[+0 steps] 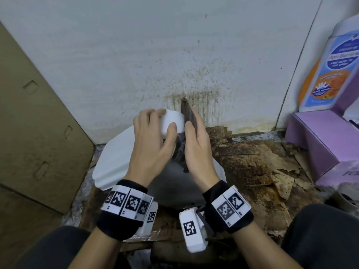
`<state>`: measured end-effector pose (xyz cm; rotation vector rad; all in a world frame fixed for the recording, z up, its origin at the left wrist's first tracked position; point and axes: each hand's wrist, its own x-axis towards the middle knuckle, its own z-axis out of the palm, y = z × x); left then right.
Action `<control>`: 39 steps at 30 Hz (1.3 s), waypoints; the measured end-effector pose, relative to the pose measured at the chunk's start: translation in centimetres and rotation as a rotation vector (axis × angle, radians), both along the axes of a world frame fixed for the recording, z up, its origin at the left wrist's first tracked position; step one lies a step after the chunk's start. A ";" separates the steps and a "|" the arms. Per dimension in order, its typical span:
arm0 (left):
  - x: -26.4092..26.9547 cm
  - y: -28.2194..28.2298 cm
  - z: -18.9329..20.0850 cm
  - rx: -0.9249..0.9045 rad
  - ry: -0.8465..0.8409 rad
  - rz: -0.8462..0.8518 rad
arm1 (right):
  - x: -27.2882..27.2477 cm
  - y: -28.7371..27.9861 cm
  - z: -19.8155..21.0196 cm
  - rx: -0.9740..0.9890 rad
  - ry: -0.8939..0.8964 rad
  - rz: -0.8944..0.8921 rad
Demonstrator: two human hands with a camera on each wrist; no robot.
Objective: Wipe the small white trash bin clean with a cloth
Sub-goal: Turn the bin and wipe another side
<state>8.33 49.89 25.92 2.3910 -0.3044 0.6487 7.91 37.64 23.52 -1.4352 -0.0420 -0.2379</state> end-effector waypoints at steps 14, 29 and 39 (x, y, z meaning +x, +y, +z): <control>0.7 0.3 0.4 -0.348 0.153 -0.174 | 0.2 -5.4 0.4 -0.454 -0.085 -0.047; 0.3 6.3 -4.5 -0.043 0.507 0.209 | 0.3 -13.8 -1.9 -0.518 -0.021 -0.153; 0.8 5.1 -5.5 -0.146 0.693 0.059 | 0.6 -17.9 -4.0 -0.605 0.075 -0.155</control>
